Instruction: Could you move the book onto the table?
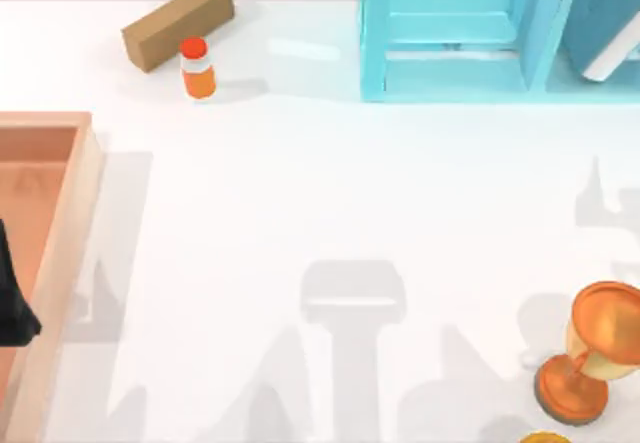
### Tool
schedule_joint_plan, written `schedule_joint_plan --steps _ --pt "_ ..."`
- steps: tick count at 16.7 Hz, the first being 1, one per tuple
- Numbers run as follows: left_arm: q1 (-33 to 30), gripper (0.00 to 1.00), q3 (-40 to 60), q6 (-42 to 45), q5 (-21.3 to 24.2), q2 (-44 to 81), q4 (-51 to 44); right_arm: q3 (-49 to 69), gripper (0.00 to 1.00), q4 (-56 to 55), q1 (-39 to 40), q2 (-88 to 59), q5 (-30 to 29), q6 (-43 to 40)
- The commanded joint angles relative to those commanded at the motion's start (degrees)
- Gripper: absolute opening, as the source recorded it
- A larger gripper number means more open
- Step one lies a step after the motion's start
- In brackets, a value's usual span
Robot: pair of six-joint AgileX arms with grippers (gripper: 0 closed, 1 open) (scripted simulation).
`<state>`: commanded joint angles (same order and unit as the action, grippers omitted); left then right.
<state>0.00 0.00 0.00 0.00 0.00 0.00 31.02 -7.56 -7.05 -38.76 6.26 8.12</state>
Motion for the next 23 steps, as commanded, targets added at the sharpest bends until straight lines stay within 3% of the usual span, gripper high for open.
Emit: schedule_joint_plan --steps 6,11,23 --pt "0.00 1.00 0.00 0.00 0.00 0.00 0.00 17.97 1.00 -10.55 -2.38 -40.63 6.26 6.01" --pt "0.00 1.00 0.00 0.00 0.00 0.00 0.00 24.72 1.00 -18.63 -2.83 -63.17 10.09 8.60" --pt "0.00 1.00 0.00 0.00 0.00 0.00 0.00 27.21 1.00 -21.99 -2.32 -72.30 11.23 9.45"
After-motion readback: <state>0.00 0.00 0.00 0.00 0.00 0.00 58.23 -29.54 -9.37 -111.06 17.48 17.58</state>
